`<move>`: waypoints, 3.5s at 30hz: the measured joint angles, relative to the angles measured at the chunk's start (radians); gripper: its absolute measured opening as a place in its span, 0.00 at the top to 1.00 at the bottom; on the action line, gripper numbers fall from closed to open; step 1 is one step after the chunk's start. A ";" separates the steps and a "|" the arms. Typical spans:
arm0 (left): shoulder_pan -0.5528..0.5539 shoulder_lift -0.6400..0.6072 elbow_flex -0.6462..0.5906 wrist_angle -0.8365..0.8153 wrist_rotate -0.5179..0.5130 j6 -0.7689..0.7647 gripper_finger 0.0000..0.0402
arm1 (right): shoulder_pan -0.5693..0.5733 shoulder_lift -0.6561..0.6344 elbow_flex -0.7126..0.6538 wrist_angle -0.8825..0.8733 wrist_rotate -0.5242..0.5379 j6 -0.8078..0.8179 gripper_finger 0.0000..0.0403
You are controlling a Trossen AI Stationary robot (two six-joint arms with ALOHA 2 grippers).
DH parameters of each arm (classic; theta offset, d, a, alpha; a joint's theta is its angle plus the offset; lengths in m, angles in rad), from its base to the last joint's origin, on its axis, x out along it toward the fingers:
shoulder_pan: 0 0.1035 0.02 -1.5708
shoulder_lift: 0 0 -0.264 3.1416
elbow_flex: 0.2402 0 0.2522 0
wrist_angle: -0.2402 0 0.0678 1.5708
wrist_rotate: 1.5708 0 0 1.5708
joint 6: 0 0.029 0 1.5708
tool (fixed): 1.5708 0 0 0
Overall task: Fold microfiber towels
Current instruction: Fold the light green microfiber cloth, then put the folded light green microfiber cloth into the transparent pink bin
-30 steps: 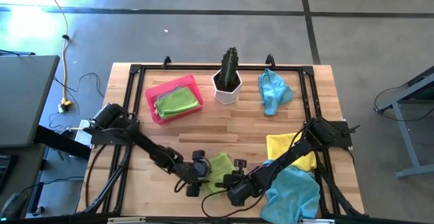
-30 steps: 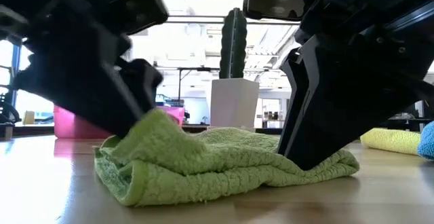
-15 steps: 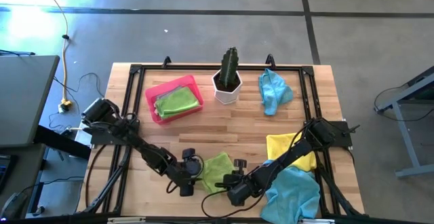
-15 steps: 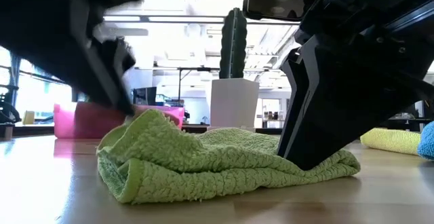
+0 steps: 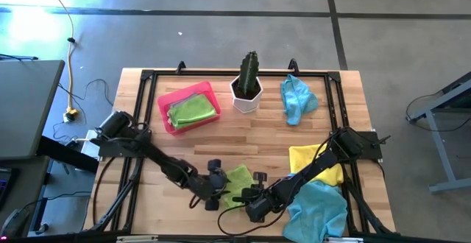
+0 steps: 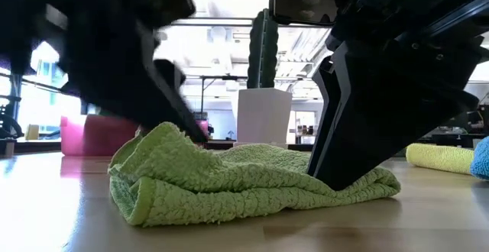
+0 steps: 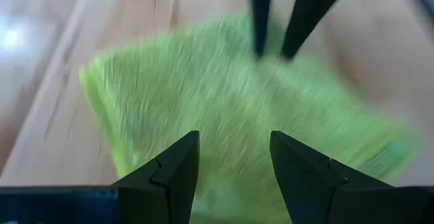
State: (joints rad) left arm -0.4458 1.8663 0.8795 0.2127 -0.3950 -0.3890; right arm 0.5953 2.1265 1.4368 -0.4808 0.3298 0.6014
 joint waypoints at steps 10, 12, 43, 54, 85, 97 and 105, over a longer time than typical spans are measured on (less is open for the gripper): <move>-0.018 -0.055 0.001 -0.177 -0.006 -0.062 0.57 | -0.001 0.000 0.000 0.000 -0.014 0.000 0.78; -0.029 -0.059 0.000 -0.218 -0.006 -0.082 0.57 | -0.001 0.000 0.000 -0.001 -0.014 0.000 0.78; -0.007 -0.077 0.034 -0.193 -0.166 -0.105 0.57 | -0.007 0.002 0.000 0.037 -0.019 0.000 0.78; -0.006 -0.040 0.034 -0.158 -0.146 -0.105 0.57 | -0.007 0.002 0.000 0.044 -0.018 -0.019 0.78; -0.087 0.015 0.157 -0.489 -0.084 -0.253 0.57 | -0.013 -0.001 0.061 -0.001 -0.019 -0.209 0.78; -0.161 0.015 0.280 -0.429 -0.075 -0.116 0.57 | 0.019 -0.005 0.120 -0.089 -0.039 -0.352 0.78; -0.202 0.091 0.279 -0.347 -0.104 -0.074 0.57 | 0.073 -0.005 0.120 -0.303 0.007 -0.348 0.78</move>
State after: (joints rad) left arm -0.6476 1.9575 1.1584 -0.1339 -0.4994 -0.4626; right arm 0.6685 2.1216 1.5566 -0.7836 0.3363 0.2536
